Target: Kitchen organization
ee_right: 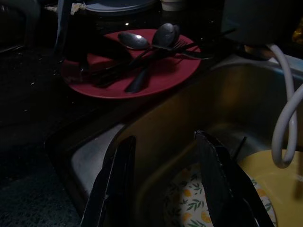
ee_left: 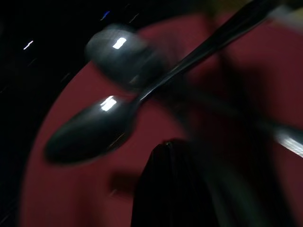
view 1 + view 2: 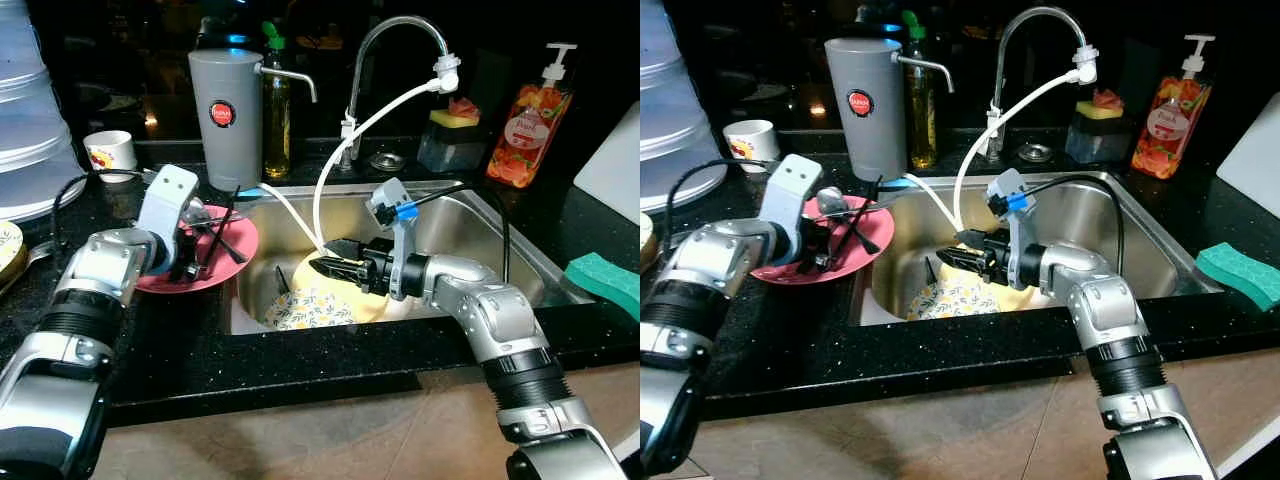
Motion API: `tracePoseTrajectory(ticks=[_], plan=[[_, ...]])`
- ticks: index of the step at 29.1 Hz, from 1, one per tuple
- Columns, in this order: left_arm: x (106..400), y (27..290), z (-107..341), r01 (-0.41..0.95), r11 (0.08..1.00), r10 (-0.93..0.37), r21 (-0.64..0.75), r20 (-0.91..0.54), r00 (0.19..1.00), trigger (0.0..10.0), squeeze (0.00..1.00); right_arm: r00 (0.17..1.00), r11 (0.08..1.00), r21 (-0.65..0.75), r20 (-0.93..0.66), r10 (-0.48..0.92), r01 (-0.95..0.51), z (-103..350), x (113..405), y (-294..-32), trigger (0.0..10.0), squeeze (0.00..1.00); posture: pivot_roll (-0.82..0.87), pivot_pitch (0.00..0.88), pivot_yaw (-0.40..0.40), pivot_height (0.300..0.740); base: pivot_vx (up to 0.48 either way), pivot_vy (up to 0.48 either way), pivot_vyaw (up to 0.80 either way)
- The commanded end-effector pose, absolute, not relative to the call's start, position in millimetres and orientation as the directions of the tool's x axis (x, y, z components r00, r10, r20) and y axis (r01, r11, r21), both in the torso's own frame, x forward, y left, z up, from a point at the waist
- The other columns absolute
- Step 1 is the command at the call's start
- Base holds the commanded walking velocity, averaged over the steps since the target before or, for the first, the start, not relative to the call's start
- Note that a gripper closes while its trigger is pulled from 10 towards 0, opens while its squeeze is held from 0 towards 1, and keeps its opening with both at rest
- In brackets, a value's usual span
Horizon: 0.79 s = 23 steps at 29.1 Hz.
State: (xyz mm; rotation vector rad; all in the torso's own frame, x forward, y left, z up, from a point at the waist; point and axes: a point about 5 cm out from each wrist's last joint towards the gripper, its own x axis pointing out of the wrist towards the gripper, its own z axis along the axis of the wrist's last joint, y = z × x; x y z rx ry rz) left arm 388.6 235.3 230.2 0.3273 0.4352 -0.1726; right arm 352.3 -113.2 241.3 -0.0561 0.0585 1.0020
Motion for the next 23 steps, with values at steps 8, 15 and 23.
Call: tracePoseTrajectory(ticks=[8,15,23], plan=[[384.8,258.4,236.9,0.123,0.928,0.036,0.352,-0.412,0.910,0.0,0.00,0.528,0.528,-0.017,-0.040,0.848,-0.849,253.6,353.1,-113.5,10.0,0.00,0.05,0.049,-0.017,0.740,0.000,0.000,0.00],[386.0,248.1,265.4,0.103,0.939,-0.002,0.328,-0.293,0.956,0.0,0.00,0.528,0.528,-0.016,-0.034,0.848,-0.849,255.5,352.9,-114.9,10.0,0.00,0.05,0.049,-0.018,0.740,0.000,0.000,0.00],[387.4,220.8,276.0,0.229,0.969,-0.202,0.096,-0.233,0.951,4.8,0.00,0.521,0.521,-0.008,-0.011,0.854,-0.854,260.7,352.9,-114.2,10.0,0.00,0.05,0.047,-0.018,0.740,0.000,0.000,0.00]])
